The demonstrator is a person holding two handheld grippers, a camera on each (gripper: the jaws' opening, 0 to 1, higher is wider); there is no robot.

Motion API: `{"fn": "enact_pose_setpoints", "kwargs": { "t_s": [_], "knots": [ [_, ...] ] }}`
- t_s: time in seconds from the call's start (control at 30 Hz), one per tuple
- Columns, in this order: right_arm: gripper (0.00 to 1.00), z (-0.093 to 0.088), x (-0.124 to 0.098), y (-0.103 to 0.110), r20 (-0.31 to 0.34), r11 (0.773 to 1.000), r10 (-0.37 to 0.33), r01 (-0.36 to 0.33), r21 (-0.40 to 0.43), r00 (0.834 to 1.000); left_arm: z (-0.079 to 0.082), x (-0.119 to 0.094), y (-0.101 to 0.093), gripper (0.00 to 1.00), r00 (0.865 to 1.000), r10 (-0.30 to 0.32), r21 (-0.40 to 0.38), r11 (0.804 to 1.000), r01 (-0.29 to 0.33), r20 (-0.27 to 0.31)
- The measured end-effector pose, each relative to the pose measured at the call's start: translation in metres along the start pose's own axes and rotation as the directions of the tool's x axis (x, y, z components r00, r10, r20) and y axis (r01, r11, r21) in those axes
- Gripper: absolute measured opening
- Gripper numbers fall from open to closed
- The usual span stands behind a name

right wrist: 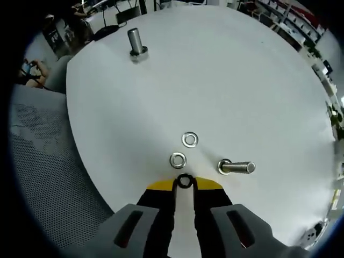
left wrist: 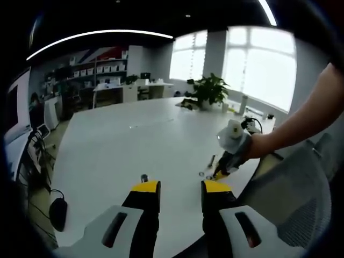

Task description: Place the washer onto the threaded stud by aligning its center hole with the stud, sliding it down to the base, and recovering from edge contact or off-axis alignment until the washer reaches the visible bottom stop.

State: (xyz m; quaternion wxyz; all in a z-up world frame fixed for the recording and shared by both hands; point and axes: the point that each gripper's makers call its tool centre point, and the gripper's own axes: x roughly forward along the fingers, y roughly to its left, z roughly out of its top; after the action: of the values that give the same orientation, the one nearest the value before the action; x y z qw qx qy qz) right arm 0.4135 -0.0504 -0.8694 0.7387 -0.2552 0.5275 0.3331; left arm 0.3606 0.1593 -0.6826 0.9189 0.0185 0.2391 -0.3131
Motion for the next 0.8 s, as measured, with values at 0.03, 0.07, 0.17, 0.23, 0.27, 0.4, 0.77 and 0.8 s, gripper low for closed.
{"fn": "enact_pose_setpoints", "kwargs": {
  "t_s": [0.03,0.07,0.17,0.23,0.27,0.4,0.77,0.8],
  "knots": [
    [0.14,0.0000,0.0001,-0.0004,0.001,1.000,0.000,0.000,0.002,1.000,0.0000,0.0001,-0.0002,0.28,1.000,0.000,0.000,1.000,0.000,0.000],
    [0.14,-0.0003,0.0001,-0.0006,0.003,1.000,-0.001,0.001,-0.001,1.000,-0.0002,0.0002,-0.0003,0.28,1.000,0.000,0.001,1.000,0.000,-0.001],
    [0.14,-0.0008,-0.0006,-0.0001,0.019,1.000,-0.003,0.003,0.003,1.000,-0.0006,0.0002,-0.0006,0.28,1.000,-0.001,0.001,1.000,0.001,-0.003],
    [0.14,-0.0008,-0.0003,-0.0011,0.032,1.000,-0.003,0.002,0.025,0.999,-0.0002,0.0004,-0.0009,0.28,1.000,-0.003,0.002,1.000,0.003,-0.001],
    [0.14,-0.0011,-0.0003,-0.0015,0.035,1.000,-0.004,0.003,0.027,0.999,-0.0002,0.0006,-0.0012,0.28,1.000,-0.004,0.002,1.000,0.004,-0.002],
    [0.14,-0.0006,0.0001,-0.0025,0.060,0.999,-0.009,0.008,0.031,0.998,-0.0017,0.0016,-0.0029,0.28,1.000,-0.010,0.006,1.000,0.010,-0.012],
    [0.14,-0.0005,-0.0003,-0.0038,0.104,0.997,-0.013,0.006,0.073,0.994,-0.0030,0.0019,-0.0012,0.28,1.000,-0.002,0.004,1.000,0.002,-0.016],
    [0.14,-0.0017,-0.0005,-0.0047,0.096,0.997,-0.015,0.007,0.079,0.995,-0.0028,0.0020,-0.0013,0.28,1.000,-0.003,0.004,1.000,0.003,-0.016]
  ]
}}
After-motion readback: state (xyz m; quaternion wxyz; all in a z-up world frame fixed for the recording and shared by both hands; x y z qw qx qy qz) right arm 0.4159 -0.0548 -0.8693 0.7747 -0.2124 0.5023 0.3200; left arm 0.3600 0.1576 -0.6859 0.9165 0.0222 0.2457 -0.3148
